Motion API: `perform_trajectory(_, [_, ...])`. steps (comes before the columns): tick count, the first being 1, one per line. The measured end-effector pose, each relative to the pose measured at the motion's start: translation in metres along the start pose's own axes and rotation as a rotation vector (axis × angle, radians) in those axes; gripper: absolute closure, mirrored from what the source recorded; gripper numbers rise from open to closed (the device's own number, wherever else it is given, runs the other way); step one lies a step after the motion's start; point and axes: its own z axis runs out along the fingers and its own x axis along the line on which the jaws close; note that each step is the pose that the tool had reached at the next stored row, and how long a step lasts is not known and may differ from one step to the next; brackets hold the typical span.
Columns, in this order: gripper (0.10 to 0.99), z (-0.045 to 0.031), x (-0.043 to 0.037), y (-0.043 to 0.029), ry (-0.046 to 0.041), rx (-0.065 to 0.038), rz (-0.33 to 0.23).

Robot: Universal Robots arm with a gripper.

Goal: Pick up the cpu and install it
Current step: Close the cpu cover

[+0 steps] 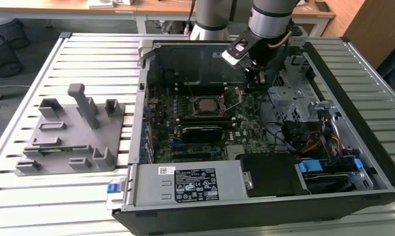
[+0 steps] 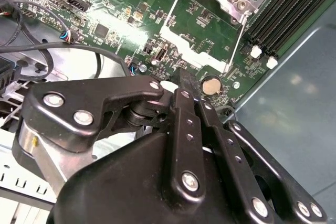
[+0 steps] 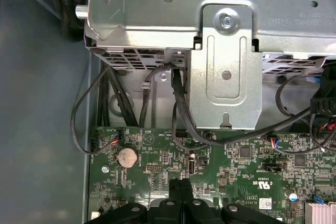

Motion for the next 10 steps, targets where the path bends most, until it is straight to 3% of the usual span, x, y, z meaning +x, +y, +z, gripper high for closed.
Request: perform_trajectory(10, [0.980,0.0053,0.0010,0.0017,0.0000,0.003,0.000])
